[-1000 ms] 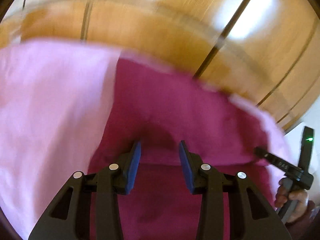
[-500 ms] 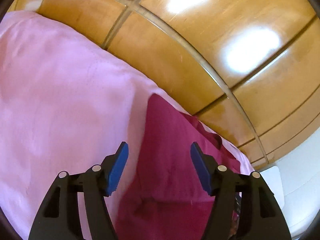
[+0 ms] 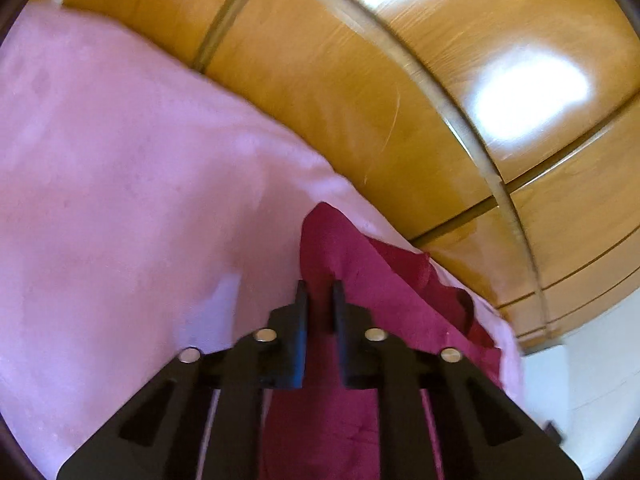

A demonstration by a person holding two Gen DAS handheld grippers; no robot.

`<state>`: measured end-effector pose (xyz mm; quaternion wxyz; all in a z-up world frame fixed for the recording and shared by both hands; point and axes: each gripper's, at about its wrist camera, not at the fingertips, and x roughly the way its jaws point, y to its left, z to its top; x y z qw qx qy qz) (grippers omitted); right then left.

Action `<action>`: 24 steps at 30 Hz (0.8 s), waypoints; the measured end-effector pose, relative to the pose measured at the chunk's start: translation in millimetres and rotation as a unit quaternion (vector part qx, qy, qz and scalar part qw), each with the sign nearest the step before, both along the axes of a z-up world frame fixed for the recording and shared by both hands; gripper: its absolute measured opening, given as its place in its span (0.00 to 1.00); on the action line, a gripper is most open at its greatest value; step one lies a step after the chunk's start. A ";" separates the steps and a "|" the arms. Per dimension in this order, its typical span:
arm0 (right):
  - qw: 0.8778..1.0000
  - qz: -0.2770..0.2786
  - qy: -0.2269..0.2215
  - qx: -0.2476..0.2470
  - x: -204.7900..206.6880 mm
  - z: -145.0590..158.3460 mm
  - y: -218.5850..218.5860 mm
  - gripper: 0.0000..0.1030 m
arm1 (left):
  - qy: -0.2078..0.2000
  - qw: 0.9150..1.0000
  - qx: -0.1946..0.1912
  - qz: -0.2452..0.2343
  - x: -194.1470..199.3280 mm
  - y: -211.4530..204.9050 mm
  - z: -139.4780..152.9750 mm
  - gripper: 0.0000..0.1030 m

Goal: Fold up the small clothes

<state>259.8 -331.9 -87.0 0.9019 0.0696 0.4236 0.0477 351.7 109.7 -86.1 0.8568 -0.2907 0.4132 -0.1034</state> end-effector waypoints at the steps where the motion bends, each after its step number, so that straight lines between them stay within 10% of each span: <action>1: 1.000 0.000 0.000 -0.001 0.0 0.0 0.4 0.74 | -0.004 1.000 0.028 0.002 -1.4 -4.8 0.5 0.10; 5: 1.000 0.002 0.000 -0.007 1.2 -0.2 2.6 0.75 | -0.004 0.983 0.185 -0.005 1.6 -38.2 -20.1 0.09; 16: 1.000 0.002 0.001 -0.004 3.0 -0.8 1.7 0.75 | -0.060 0.974 0.219 -0.001 -53.5 -63.3 25.9 0.25; 24: 1.000 0.003 0.002 -0.003 3.5 1.4 1.5 0.76 | -0.025 0.974 0.223 -0.039 -72.6 -74.0 -15.0 0.25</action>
